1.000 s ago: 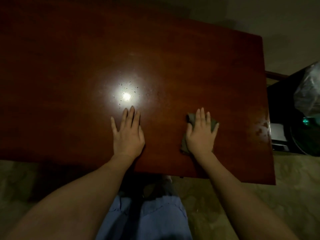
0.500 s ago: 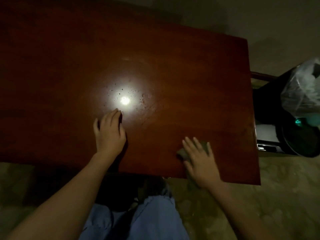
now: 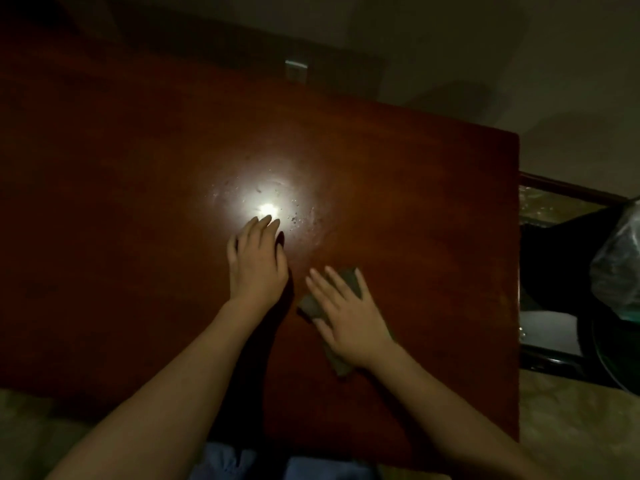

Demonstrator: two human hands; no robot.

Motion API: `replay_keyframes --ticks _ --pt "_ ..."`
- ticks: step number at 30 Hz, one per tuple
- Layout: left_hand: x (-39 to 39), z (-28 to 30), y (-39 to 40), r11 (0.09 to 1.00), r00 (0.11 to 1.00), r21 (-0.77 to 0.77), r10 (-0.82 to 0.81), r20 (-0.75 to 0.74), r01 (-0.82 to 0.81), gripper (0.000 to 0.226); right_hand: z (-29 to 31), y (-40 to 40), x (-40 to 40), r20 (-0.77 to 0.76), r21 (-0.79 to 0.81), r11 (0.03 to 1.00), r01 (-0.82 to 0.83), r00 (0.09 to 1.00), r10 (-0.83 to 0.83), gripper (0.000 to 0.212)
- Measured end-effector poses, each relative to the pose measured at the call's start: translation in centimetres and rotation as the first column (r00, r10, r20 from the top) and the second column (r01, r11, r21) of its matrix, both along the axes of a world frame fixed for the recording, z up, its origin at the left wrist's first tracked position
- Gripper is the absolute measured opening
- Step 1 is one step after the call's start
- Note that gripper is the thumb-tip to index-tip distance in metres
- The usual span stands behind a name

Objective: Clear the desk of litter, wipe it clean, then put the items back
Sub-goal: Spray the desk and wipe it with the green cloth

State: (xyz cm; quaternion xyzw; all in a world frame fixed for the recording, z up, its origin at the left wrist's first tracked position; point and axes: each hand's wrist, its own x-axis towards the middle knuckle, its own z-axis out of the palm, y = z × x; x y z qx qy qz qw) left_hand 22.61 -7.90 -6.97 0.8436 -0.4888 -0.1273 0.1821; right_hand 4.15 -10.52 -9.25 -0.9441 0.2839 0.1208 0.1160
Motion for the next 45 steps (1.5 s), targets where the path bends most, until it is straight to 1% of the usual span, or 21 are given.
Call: replay_keyframes --ticks 2,3,5,7,10,13,15,18,21,23,24,26,28,30,32,33,35,39,42,44,45 --pt "0.0 0.3 -3.0 1.000 1.000 0.011 -0.016 -0.007 0.016 0.043 -0.3 -1.2 -3.3 -0.036 0.031 0.996 -0.085 0.996 0.086 0.064" --pt "0.1 0.4 -4.5 1.000 1.000 0.019 -0.016 -0.004 0.016 0.044 -0.3 -2.6 -4.7 -0.034 0.014 0.998 -0.054 0.998 0.054 0.065" --pt "0.4 0.3 -6.9 0.999 1.000 0.051 -0.009 0.022 0.008 0.049 -0.1 -6.3 -6.3 -0.045 -0.020 0.995 0.098 0.994 -0.098 0.063" --pt "0.8 -0.7 -8.6 0.993 0.998 0.116 -0.007 0.062 -0.001 0.054 0.3 -10.7 -6.1 -0.037 -0.026 0.960 0.280 0.959 -0.281 0.063" --pt "1.1 -2.7 -9.2 0.975 0.996 0.220 0.017 0.091 -0.037 0.057 0.3 -16.5 -2.5 -0.003 -0.062 0.860 0.506 0.862 -0.507 0.061" --pt "1.0 -3.4 -9.1 0.975 0.993 0.217 0.026 0.117 -0.051 0.057 0.0 -19.8 2.9 -0.003 -0.081 0.778 0.623 0.781 -0.625 0.061" --pt "1.1 -3.3 -9.0 0.972 0.993 0.232 0.019 0.121 -0.046 0.057 -0.1 -19.5 5.9 0.015 -0.054 0.804 0.592 0.806 -0.592 0.061" --pt "1.2 -3.2 -9.2 0.969 0.992 0.242 0.011 0.123 -0.041 0.060 -0.4 -16.1 7.3 0.062 -0.062 0.925 0.374 0.927 -0.371 0.062" --pt "1.2 -3.5 -9.1 0.965 0.992 0.260 0.000 0.127 -0.033 0.063 -0.4 -13.0 4.3 0.050 -0.011 0.996 0.093 0.994 -0.092 0.061" --pt "1.3 -3.8 -9.1 0.966 0.991 0.255 0.005 0.132 -0.039 0.063 -0.6 -13.4 1.4 0.021 -0.015 1.000 0.018 1.000 -0.018 0.061" --pt "1.4 -3.9 -9.1 0.967 0.991 0.252 0.010 0.133 -0.043 0.062 -0.6 -14.3 0.2 0.012 -0.029 0.998 0.053 0.999 -0.053 0.061" --pt "1.4 -4.0 -9.1 0.969 0.990 0.243 0.009 0.144 -0.044 0.062 -0.4 -16.9 -1.2 -0.004 -0.046 0.971 0.236 0.972 -0.237 0.061" --pt "1.3 -4.1 -9.1 0.972 0.987 0.231 0.005 0.161 -0.043 0.062 -0.1 -20.6 -1.3 0.018 -0.051 0.881 0.470 0.883 -0.469 0.061" --pt "1.4 -4.1 -9.1 0.973 0.985 0.227 0.007 0.172 -0.046 0.062 0.0 -24.7 0.2 0.027 -0.066 0.764 0.642 0.766 -0.642 0.059" --pt "1.4 -4.2 -9.2 0.972 0.984 0.231 0.004 0.180 -0.046 0.062 -0.1 -28.1 2.8 0.039 -0.083 0.680 0.728 0.685 -0.728 0.059" --pt "1.4 -4.2 -9.2 0.972 0.982 0.230 0.001 0.189 -0.045 0.062 -0.1 -29.4 4.4 0.041 -0.085 0.665 0.742 0.670 -0.741 0.059" --pt "1.4 -4.3 -9.1 0.973 0.979 0.226 -0.005 0.205 -0.042 0.061 -0.2 -30.9 7.5 0.044 -0.059 0.694 0.718 0.696 -0.716 0.059" --pt "1.4 -4.2 -9.1 0.971 0.977 0.234 -0.007 0.212 -0.044 0.061 -0.1 -29.2 11.1 0.066 -0.046 0.837 0.545 0.838 -0.542 0.060" --pt "1.3 -4.2 -9.3 0.972 0.978 0.232 -0.008 0.211 -0.042 0.061 -0.5 -22.6 10.2 0.077 -0.056 0.953 0.299 0.953 -0.294 0.064" --pt "1.2 -4.2 -9.3 0.973 0.977 0.229 -0.006 0.214 -0.044 0.061 -0.5 -17.6 7.2 0.077 -0.018 0.993 0.116 0.990 -0.115 0.062" --pt "1.3 -4.3 -9.3 0.974 0.977 0.224 -0.003 0.211 -0.045 0.061 -0.5 -16.0 5.1 0.047 0.004 0.999 0.040 0.998 -0.040 0.062"
